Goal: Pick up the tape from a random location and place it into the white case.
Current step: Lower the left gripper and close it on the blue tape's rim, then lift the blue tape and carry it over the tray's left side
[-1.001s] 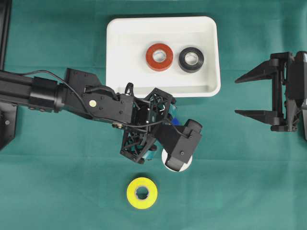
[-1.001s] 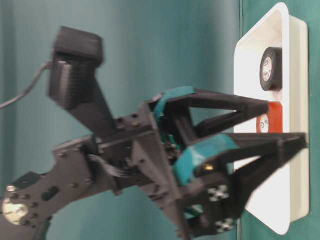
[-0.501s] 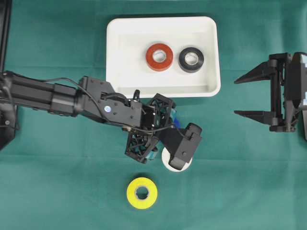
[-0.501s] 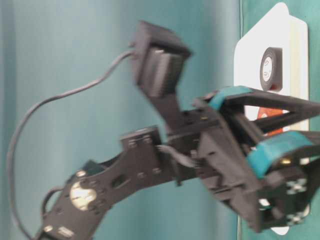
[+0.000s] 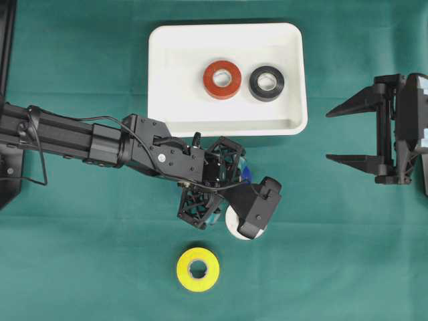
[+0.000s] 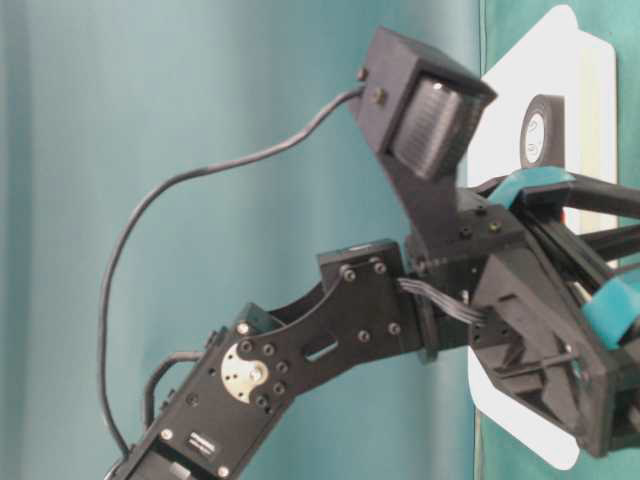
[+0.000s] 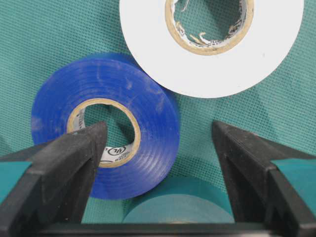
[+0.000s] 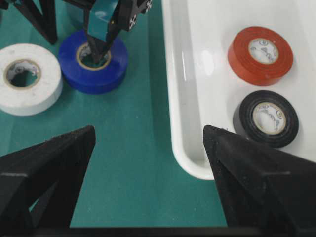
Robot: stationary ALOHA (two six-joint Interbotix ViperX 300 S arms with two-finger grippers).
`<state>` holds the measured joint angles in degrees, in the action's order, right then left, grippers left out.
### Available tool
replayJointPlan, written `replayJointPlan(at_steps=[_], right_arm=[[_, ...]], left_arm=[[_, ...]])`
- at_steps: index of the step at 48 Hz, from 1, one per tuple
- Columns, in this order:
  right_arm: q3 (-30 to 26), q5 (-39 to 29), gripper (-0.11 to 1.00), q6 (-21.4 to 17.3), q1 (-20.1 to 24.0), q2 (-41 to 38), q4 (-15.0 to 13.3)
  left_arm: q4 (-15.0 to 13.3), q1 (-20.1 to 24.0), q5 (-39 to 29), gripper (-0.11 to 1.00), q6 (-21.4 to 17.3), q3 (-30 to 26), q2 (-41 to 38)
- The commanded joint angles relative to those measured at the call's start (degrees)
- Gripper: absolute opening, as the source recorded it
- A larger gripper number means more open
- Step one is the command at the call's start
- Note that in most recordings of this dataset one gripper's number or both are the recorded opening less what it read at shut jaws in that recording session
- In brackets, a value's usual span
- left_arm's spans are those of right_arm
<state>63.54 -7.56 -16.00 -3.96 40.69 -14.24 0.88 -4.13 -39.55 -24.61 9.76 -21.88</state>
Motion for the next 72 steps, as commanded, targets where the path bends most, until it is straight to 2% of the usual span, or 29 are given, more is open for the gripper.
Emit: replayJointPlan(at_steps=[1, 15, 19, 22, 28, 31, 52, 72], right_arm=[[-1.4, 0.6, 0.88, 0.1, 0.0, 0.0, -0.1], [-1.4, 0.7, 0.88, 0.1, 0.0, 0.0, -0.1], [-1.4, 0.7, 0.88, 0.1, 0.0, 0.0, -0.1], [-1.4, 0.7, 0.88, 0.1, 0.0, 0.0, -0.1], [-1.5, 0.7, 0.88, 0.1, 0.0, 0.0, -0.1], [-1.4, 0.7, 0.88, 0.1, 0.0, 0.0, -0.1], [-1.5, 0.7, 0.88, 0.1, -0.1, 0.0, -0.1], [-1.4, 0.8, 0.88, 0.1, 0.0, 0.0, -0.1]], left_arm=[[0.0, 0.0, 0.3, 0.84, -0.1, -0.6, 0.9], [0.0, -0.3, 0.3, 0.83, -0.4, -0.3, 0.9], [0.0, -0.4, 0.3, 0.80, -1.1, -0.3, 0.9], [0.0, -0.4, 0.0, 0.67, -1.3, -0.3, 1.0], [-0.1, -0.4, -0.1, 0.31, -1.3, -0.4, 0.9], [0.0, -0.4, -0.1, 0.22, -1.3, -0.4, 0.9], [0.0, -0.4, -0.2, 0.22, -1.4, -0.8, 1.3], [0.1, -0.1, -2.1, 0.22, -1.4, -2.2, 5.9]])
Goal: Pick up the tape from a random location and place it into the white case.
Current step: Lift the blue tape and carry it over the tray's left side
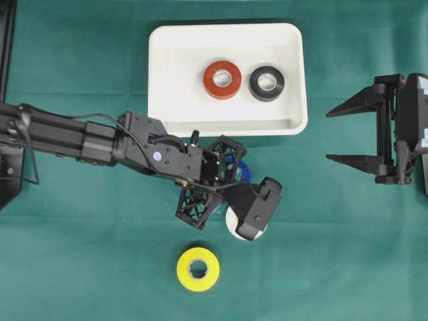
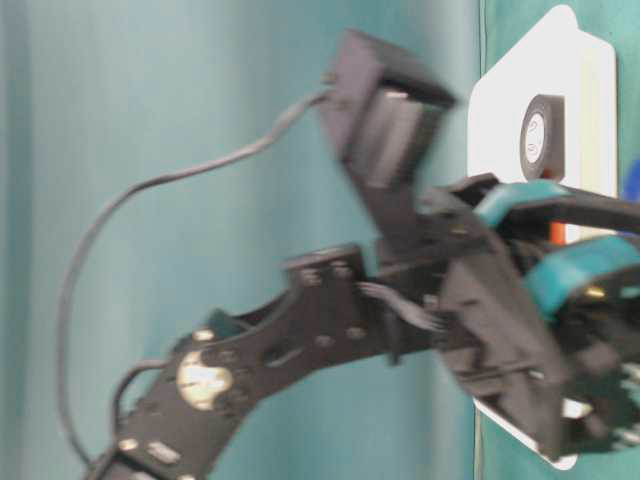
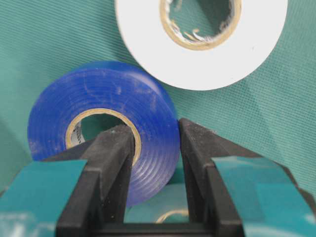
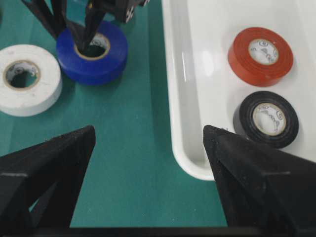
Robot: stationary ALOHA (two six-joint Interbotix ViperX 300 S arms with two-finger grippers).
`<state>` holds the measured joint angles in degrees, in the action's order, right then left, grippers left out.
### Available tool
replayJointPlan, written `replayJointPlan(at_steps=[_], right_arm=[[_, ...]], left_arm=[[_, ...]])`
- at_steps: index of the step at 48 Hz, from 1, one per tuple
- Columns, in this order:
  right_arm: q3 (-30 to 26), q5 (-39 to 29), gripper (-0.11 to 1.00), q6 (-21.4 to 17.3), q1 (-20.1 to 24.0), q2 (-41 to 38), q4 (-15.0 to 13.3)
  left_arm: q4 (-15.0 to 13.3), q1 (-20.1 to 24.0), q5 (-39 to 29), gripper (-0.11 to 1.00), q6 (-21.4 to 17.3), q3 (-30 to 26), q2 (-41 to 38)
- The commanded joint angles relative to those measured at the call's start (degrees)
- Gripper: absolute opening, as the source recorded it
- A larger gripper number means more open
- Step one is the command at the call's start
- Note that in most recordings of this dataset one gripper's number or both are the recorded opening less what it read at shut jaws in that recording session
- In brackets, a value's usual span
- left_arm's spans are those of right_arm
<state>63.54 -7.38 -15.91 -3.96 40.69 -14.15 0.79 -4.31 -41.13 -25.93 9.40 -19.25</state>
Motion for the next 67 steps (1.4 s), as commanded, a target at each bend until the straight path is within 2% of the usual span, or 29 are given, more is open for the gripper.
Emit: replayJointPlan(at_steps=[1, 24, 38, 52, 67], right_arm=[[-1.4, 0.5, 0.88, 0.0, -0.1, 0.0, -0.2], [-1.4, 0.5, 0.88, 0.0, -0.1, 0.0, -0.2], [-1.4, 0.5, 0.88, 0.0, 0.0, 0.0, -0.2], [-1.4, 0.5, 0.88, 0.0, -0.1, 0.0, -0.2], [-1.4, 0.6, 0.88, 0.0, -0.1, 0.0, -0.1]], left_arm=[[0.2, 0.1, -0.8, 0.22, -0.1, -2.0, 3.3], [0.2, -1.2, -10.1, 0.22, 0.0, -5.7, 12.3], [0.2, -1.9, -15.1, 0.22, 0.1, -8.2, 15.0], [0.3, -3.1, -17.7, 0.22, 0.1, -10.3, 18.5], [0.2, -3.1, -17.9, 0.22, 0.2, -10.2, 19.7]])
